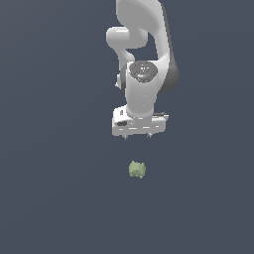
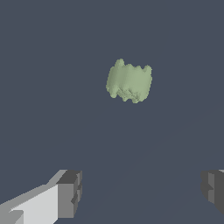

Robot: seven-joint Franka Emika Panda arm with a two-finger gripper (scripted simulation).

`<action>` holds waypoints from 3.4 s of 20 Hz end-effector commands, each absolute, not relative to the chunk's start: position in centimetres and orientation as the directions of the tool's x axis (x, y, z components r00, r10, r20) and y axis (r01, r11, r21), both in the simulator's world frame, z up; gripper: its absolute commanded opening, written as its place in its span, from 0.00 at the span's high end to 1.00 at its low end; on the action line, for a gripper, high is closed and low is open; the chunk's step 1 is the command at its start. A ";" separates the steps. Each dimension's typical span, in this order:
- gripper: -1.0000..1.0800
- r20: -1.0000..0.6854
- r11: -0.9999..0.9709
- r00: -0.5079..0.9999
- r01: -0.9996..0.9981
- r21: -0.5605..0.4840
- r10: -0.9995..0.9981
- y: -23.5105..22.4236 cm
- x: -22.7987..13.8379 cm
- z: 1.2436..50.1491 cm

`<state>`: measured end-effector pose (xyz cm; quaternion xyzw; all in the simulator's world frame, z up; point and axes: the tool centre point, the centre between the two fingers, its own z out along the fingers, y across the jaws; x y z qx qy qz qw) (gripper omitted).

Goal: Pick up the object and move it to a goal position.

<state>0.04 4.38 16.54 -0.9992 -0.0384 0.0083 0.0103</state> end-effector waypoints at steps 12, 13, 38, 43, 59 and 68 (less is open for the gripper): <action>0.04 -0.015 -0.984 0.984 0.178 -0.018 0.178 4.4 0.8 16.1; 0.04 -0.015 -0.981 0.981 0.195 -0.017 0.195 4.4 0.9 16.0; 0.04 -0.010 -0.641 0.641 0.767 -0.008 0.767 4.8 5.7 12.8; 0.04 -0.008 -0.529 0.529 0.849 -0.007 0.849 4.8 6.7 12.1; 0.04 -0.001 -0.196 0.196 0.981 -0.001 0.981 4.6 9.0 10.1; 0.04 0.000 -0.141 0.141 0.990 0.000 0.990 4.5 9.4 9.8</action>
